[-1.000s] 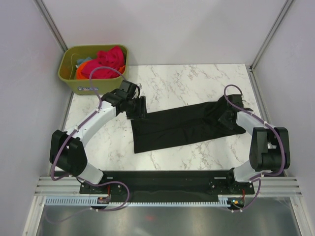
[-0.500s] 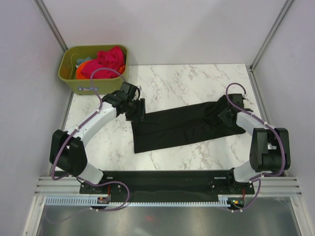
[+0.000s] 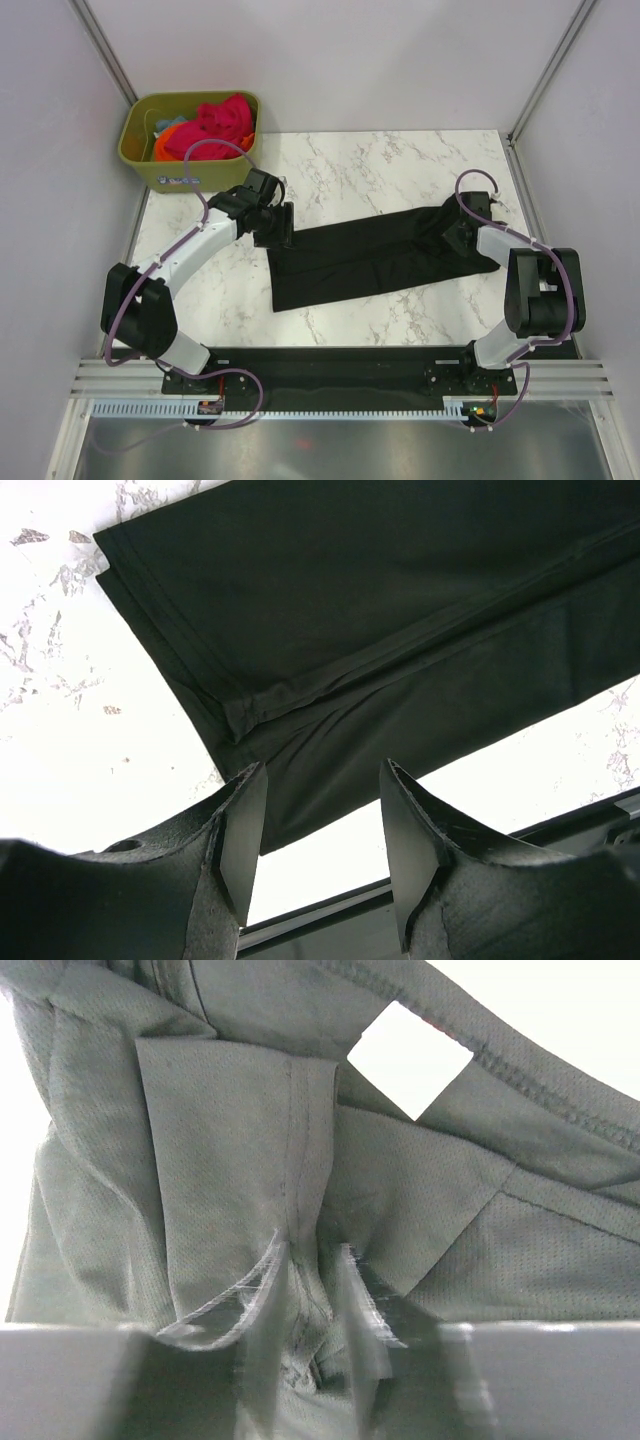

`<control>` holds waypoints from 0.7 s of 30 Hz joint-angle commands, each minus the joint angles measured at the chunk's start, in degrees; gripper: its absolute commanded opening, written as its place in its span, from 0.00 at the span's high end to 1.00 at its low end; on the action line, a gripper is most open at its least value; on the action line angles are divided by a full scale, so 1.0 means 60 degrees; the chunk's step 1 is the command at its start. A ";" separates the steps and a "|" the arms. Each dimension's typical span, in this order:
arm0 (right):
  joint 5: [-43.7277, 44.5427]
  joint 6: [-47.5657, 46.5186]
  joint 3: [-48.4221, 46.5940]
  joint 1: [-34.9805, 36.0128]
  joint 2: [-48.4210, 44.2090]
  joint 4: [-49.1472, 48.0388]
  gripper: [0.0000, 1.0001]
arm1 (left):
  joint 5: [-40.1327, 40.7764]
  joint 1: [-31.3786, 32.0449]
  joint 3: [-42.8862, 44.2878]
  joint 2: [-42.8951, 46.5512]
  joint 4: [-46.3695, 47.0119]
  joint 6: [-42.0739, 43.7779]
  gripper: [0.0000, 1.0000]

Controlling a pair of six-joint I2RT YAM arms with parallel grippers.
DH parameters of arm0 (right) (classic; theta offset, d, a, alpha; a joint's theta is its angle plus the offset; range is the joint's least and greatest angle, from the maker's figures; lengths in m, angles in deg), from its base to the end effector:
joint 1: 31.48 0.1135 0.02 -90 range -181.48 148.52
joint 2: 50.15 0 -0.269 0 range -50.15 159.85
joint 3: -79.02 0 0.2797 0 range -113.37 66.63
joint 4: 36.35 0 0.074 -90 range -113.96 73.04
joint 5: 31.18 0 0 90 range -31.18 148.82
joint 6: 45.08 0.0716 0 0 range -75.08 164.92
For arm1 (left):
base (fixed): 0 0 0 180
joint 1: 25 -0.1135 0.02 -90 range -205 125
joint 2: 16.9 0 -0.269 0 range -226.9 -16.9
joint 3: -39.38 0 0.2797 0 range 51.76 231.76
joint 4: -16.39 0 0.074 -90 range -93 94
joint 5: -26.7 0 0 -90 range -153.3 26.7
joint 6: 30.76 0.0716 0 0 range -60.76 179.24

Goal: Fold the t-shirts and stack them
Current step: Fold the tshirt

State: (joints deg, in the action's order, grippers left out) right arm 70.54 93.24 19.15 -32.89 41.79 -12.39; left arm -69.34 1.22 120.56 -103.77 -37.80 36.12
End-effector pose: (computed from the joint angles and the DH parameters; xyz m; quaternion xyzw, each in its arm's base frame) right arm 0.3462 -0.0231 0.1143 0.4271 0.8507 0.0261 0.3054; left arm 0.3165 -0.1643 0.2288 0.0398 0.9636 -0.1545 0.2146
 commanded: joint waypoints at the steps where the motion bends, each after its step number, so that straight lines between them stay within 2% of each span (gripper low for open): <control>1: 0.0359 0.0165 0.0062 -0.0029 -0.0015 -0.0449 0.70 | 0.0187 -0.0004 0.0048 0.0137 0.0097 0.0322 0.44; 9: 0.0507 0.0048 0.0062 -0.0043 -0.0118 -0.0552 1.00 | 0.0231 -0.0004 0.0019 0.0050 0.0112 0.0293 0.44; 21: 0.1107 0.0970 0.0312 -0.0043 -0.1568 0.0574 1.00 | 0.0173 -0.0004 -0.0084 0.0021 0.0316 0.0307 0.44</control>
State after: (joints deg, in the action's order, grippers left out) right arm 74.39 95.95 20.74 -32.89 35.56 -11.38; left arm -68.34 1.22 120.34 -103.80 -37.61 36.19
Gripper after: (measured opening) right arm 0.009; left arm 0.564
